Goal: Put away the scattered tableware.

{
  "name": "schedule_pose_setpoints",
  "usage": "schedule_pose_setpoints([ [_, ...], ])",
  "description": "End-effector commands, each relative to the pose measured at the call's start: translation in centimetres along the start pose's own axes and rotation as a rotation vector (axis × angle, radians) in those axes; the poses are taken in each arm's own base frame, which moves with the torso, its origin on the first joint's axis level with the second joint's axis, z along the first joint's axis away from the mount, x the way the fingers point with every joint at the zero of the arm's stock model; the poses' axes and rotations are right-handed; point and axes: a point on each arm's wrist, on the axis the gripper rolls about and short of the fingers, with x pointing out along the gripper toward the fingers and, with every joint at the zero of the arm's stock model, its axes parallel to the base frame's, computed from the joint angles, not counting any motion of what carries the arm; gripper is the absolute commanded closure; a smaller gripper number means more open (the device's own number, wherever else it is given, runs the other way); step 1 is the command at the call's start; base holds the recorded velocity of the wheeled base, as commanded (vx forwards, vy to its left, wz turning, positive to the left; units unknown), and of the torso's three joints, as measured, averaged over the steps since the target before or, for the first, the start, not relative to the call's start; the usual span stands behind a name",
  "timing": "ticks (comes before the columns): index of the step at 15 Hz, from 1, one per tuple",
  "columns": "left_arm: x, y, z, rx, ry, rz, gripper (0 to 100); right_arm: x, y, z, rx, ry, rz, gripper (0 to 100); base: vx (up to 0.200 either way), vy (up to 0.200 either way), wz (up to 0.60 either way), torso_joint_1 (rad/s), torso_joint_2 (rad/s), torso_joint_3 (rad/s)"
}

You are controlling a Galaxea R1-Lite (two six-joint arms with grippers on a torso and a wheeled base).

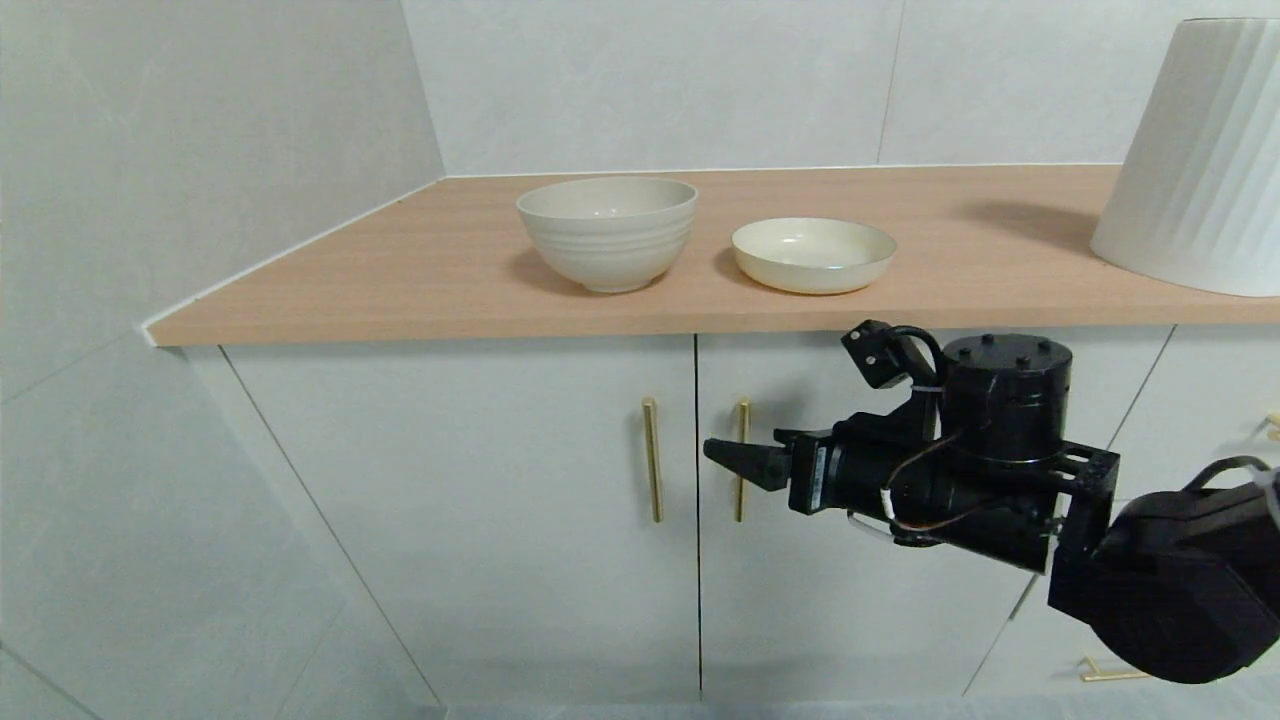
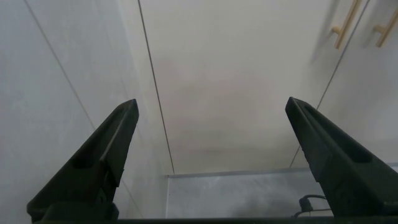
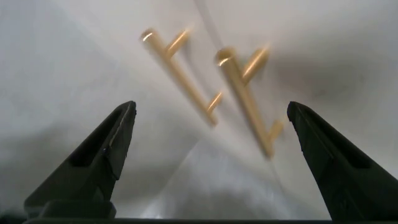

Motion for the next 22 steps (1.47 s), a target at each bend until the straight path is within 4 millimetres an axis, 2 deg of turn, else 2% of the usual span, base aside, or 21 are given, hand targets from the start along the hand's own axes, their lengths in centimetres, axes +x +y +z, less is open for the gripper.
schedule_pose_setpoints([
  [1, 0.0, 0.0, 0.0, 0.0, 0.0, 0.0, 0, 2.1, -0.5, -2.2, 0.005, 0.003, -0.034, 0, 0.0, 0.0, 0.0, 0.0, 0.0, 0.0],
  [5, 0.0, 0.0, 0.0, 0.0, 0.0, 0.0, 0, 2.8, -0.6, -2.8, 0.011, -0.012, -0.035, 0, 0.0, 0.0, 0.0, 0.0, 0.0, 0.0],
  [10, 0.0, 0.0, 0.0, 0.0, 0.0, 0.0, 0, 2.7, 0.2, -2.5, 0.083, -0.019, -0.002, 0, 0.0, 0.0, 0.0, 0.0, 0.0, 0.0],
  [15, 0.0, 0.0, 0.0, 0.0, 0.0, 0.0, 0, 2.2, 0.9, -2.4, 0.081, -0.02, 0.016, 0, 0.0, 0.0, 0.0, 0.0, 0.0, 0.0],
  [22, 0.0, 0.0, 0.0, 0.0, 0.0, 0.0, 0, 0.5, 1.9, -2.1, 0.103, 0.017, 0.108, 0, 0.0, 0.0, 0.0, 0.0, 0.0, 0.0],
])
